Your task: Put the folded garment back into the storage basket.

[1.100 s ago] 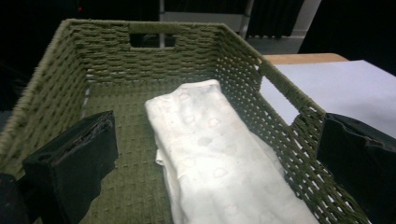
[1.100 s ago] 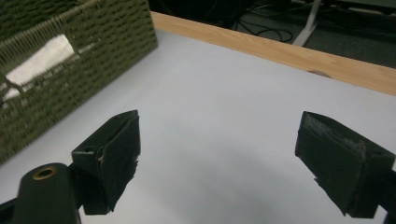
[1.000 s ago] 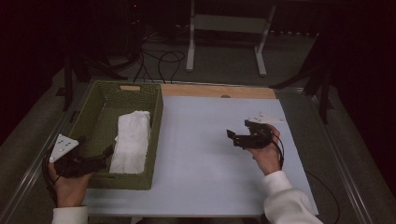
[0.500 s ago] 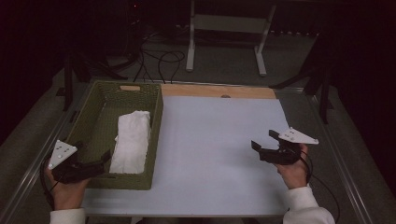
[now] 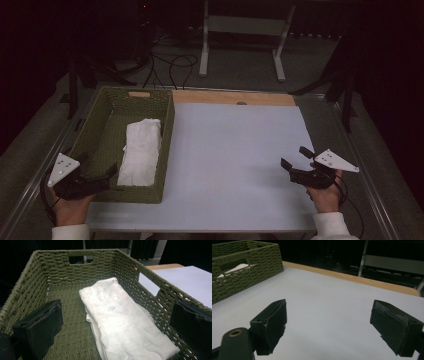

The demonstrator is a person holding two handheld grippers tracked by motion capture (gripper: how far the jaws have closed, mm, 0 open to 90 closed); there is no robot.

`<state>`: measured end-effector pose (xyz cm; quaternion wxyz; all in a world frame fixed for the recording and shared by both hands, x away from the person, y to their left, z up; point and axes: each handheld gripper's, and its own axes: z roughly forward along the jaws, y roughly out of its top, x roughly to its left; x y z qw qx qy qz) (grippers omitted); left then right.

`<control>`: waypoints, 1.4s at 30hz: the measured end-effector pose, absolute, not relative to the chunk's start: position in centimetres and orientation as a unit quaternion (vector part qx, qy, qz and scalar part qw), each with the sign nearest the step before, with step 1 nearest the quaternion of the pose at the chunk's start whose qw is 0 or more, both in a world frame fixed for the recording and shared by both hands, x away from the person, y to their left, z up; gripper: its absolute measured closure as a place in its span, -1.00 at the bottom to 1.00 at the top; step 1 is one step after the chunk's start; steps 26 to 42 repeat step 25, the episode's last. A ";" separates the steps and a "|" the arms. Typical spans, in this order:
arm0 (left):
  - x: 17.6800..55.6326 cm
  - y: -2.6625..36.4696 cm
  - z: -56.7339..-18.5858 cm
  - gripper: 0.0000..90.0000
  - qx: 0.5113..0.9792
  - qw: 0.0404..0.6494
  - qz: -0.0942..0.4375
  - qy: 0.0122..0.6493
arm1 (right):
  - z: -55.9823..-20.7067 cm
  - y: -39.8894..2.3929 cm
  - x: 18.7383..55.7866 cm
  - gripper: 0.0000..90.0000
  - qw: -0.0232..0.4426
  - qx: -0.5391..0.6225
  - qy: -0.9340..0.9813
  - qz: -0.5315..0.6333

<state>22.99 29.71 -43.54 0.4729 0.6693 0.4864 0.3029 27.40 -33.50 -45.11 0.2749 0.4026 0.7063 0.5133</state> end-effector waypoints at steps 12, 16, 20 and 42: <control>23.1 29.5 -43.8 -1.00 0.671 0.476 0.317 0.473 | -45.9 -33.3 26.1 -0.69 0.282 0.399 0.687 0.537; 23.3 29.6 -43.9 -1.00 0.671 0.477 0.317 0.471 | -46.0 -33.6 25.8 -0.69 0.282 0.401 0.685 0.540; 23.3 29.5 -43.8 -1.00 0.672 0.474 0.319 0.471 | -46.4 -33.8 25.8 -0.69 0.277 0.402 0.687 0.538; 23.4 29.6 -43.8 -1.00 0.670 0.479 0.312 0.474 | -46.6 -33.8 25.7 -0.69 0.275 0.404 0.687 0.539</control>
